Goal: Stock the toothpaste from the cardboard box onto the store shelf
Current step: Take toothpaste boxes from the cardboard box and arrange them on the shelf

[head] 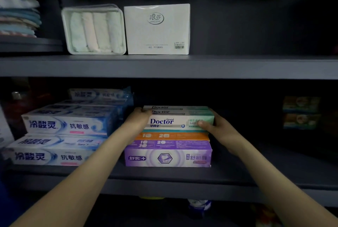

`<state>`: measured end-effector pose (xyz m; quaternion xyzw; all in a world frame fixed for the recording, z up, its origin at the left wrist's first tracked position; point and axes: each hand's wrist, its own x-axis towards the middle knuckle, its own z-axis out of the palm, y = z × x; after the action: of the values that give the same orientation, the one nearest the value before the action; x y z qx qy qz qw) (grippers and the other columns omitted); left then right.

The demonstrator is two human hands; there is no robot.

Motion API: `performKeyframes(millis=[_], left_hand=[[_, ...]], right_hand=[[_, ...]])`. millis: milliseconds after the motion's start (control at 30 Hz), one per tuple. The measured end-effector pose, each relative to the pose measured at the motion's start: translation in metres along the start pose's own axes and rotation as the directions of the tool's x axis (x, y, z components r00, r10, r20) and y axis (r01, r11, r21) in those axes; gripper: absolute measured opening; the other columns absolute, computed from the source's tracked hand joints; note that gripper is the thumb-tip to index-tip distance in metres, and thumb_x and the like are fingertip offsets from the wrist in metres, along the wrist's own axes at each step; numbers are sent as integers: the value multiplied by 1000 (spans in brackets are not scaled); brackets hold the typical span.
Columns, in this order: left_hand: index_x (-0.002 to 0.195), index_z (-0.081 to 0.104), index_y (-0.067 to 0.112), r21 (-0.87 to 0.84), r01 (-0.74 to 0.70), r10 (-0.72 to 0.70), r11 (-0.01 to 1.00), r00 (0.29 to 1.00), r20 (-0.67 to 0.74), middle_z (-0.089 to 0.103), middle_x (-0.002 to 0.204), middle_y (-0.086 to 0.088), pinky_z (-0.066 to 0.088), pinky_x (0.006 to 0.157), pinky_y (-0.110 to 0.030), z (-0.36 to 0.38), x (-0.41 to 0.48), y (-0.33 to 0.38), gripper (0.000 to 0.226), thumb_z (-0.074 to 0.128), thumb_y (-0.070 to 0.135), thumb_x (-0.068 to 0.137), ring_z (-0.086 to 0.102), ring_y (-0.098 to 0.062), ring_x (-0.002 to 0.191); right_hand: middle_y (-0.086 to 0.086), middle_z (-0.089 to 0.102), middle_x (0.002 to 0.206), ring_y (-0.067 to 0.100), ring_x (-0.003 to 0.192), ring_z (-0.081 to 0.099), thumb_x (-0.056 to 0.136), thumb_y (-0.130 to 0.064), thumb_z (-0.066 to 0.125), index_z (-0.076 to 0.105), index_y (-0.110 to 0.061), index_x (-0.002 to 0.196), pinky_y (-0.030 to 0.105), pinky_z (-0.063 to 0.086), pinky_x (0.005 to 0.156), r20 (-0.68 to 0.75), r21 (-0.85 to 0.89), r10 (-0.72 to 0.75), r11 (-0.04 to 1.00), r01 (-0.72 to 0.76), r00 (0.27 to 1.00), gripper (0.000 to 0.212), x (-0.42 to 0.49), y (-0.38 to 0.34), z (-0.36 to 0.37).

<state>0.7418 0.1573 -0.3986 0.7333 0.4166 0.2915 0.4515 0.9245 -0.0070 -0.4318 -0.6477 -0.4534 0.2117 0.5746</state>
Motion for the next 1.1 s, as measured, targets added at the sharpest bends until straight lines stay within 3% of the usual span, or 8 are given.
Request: performKeyframes(millis=[267,367,467,533,633,733,833,1100], left_hand=[[130,46,7,126,6,5,992,996,-88,59,108,-15,41,69,-29,0,-10,5,36,38,27,101,58,-25,85],[136,37,1,248,-41,84,968,982,-167,45,138,-24,39,95,-36,-2,-22,8,43,39,23,100,47,-39,122],[147,28,4,454,-104,205,885,962,-179,26,152,-24,24,112,-41,1,-60,14,58,25,33,97,29,-38,138],[150,21,5,607,-163,261,778,962,-77,15,157,-24,13,117,-41,5,-102,24,70,20,37,89,18,-35,144],[153,13,10,612,-300,212,732,954,214,3,161,-14,2,120,-36,19,-174,49,62,33,35,99,5,-27,148],[150,23,12,542,-401,184,738,893,411,20,158,-13,16,117,-33,32,-237,87,58,41,33,99,21,-26,145],[146,33,9,476,-455,158,753,826,540,38,148,-12,31,108,-35,48,-291,138,54,45,32,98,39,-30,133],[147,30,14,300,-738,293,605,556,778,37,148,-6,38,101,-36,140,-417,278,53,41,37,101,40,-26,131]], right_hand=[[-5,67,113,8,95,68,88,-26,66,49,-28,125,19,53,76,-80,55,11,998,-6,997,41,-6,1,14],[-1,65,121,8,98,67,86,-29,68,47,-26,129,20,54,80,-46,39,42,998,-41,998,48,-10,-5,17],[-7,47,139,11,121,53,82,-37,71,25,-21,149,24,41,97,-133,-24,118,992,-122,984,82,-27,-24,15],[1,37,149,18,135,39,86,-32,69,20,-14,152,24,30,103,-286,-122,172,969,-214,943,84,-52,-45,10],[11,48,141,23,127,48,89,-24,66,40,-8,142,21,34,95,-326,-306,209,899,-313,922,61,-116,-79,-1],[8,57,120,23,112,56,89,-20,65,54,-8,128,22,39,89,-291,-495,240,790,-361,926,42,-195,-120,-24],[6,57,106,25,105,58,86,-15,67,59,-5,119,19,38,82,-313,-550,314,710,-440,897,35,-267,-170,-56],[10,56,112,26,108,54,88,-20,64,57,-7,118,28,41,89,-499,-554,289,619,-557,817,33,-395,-255,-201]])
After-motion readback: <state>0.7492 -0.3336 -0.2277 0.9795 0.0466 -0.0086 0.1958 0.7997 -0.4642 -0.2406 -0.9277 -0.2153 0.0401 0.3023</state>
